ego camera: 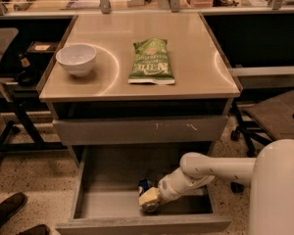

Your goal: Place pepsi can into middle drawer

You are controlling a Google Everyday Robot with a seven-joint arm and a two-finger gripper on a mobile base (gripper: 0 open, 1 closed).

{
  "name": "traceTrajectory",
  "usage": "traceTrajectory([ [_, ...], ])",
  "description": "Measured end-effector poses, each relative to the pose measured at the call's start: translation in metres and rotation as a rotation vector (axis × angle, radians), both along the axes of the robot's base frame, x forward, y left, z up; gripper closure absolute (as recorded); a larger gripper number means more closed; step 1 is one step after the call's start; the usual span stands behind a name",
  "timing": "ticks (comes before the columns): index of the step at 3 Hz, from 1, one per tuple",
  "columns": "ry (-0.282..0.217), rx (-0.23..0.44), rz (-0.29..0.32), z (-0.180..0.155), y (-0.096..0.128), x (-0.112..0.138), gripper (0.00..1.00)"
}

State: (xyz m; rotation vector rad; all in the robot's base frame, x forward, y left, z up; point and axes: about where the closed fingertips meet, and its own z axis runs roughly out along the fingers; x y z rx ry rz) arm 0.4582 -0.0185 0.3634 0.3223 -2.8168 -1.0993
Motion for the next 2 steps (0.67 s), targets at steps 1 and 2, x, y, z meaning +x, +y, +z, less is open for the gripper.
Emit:
traceTrajectory([
  [1, 0.0, 0.0, 0.0, 0.0, 0.0, 0.0, 0.58],
  [2, 0.0, 0.0, 0.0, 0.0, 0.0, 0.0, 0.36],
])
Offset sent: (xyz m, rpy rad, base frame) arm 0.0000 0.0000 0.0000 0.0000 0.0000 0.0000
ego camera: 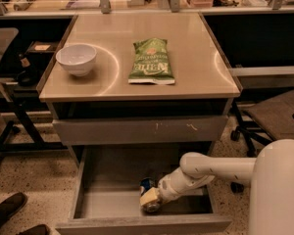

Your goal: Place pepsi can into middle drawer

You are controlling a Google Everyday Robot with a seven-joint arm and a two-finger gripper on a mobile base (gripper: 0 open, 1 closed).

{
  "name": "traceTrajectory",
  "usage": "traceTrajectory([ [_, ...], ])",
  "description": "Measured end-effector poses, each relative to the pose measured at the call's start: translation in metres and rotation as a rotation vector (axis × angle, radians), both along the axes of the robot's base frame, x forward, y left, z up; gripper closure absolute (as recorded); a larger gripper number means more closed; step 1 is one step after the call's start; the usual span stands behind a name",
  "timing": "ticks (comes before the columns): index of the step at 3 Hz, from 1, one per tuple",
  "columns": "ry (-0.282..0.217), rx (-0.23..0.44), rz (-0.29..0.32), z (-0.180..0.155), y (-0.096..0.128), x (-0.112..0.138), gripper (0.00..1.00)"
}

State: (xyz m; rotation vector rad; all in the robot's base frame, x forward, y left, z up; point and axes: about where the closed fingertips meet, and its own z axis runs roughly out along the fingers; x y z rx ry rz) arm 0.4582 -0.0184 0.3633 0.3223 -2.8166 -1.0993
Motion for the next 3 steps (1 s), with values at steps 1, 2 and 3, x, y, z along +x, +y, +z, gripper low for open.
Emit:
traceTrajectory([
  [1, 0.0, 0.0, 0.0, 0.0, 0.0, 0.0, 0.12],
  [2, 0.0, 0.0, 0.0, 0.0, 0.0001, -0.0001, 0.0],
  [3, 0.0, 0.0, 0.0, -0.0001, 0.0001, -0.0001, 0.0],
])
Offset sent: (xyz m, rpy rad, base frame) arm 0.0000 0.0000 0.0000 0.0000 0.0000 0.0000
